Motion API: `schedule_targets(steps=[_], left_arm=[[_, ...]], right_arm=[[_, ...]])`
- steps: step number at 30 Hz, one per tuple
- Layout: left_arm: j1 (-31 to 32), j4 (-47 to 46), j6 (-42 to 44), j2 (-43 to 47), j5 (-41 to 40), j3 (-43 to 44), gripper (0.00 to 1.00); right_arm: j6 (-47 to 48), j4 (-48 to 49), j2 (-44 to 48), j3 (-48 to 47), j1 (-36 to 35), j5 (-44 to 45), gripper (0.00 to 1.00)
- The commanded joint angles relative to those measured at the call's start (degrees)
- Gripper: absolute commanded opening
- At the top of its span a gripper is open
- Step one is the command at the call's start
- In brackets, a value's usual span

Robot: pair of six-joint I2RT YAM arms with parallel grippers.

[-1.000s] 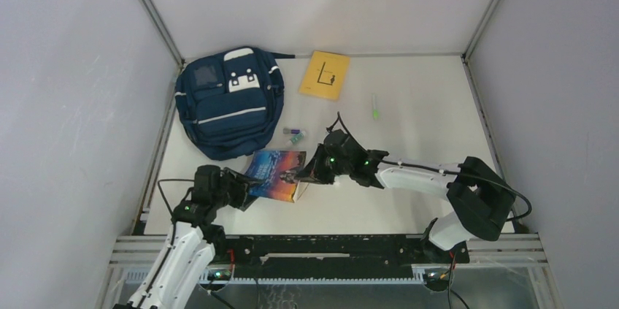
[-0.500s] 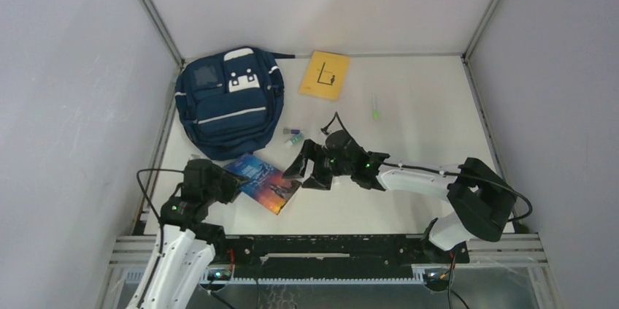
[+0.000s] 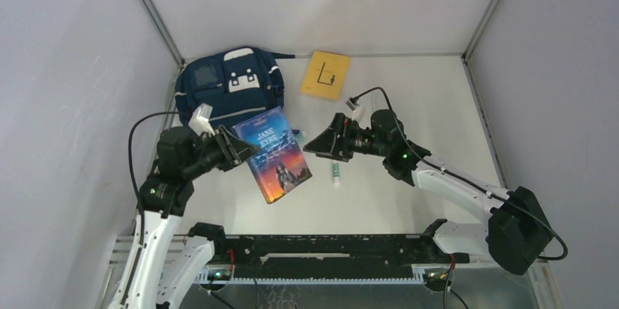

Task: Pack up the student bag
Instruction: Pick up the book from the center of the board.

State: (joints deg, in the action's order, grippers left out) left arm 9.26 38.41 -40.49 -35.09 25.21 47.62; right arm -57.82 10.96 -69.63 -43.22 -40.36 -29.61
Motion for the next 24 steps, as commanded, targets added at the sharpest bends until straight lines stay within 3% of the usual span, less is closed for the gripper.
schedule_targets(steps=[1, 4, 8, 13, 18, 24], left_arm=[[0.2, -14.2, 2.4, -1.3, 20.0, 7.5, 0.0], [0.2, -16.5, 0.9, -2.6, 24.6, 9.8, 0.0], [0.2, -22.4, -4.3, -2.8, 25.6, 11.7, 0.0], [0.2, -29.5, -11.0, -3.4, 27.2, 12.4, 0.0], [0.2, -30.6, -12.1, -3.5, 27.3, 13.6, 0.0], [0.2, -30.8, -12.3, -3.5, 27.3, 14.4, 0.0]], right_arm=[[5.0, 6.0, 0.1, 0.0, 1.3, -12.8, 1.0], [5.1, 9.7, -0.9, 0.9, 0.3, -13.5, 1.0], [-0.2, 22.0, -3.6, 4.1, 0.0, -14.8, 1.0], [-11.4, 47.2, -10.8, 7.0, -0.8, -18.7, 1.0], [-24.3, 73.8, -21.2, 7.0, -2.1, -19.6, 1.0], [-24.4, 75.7, -24.2, 4.6, -4.3, -20.1, 1.0]])
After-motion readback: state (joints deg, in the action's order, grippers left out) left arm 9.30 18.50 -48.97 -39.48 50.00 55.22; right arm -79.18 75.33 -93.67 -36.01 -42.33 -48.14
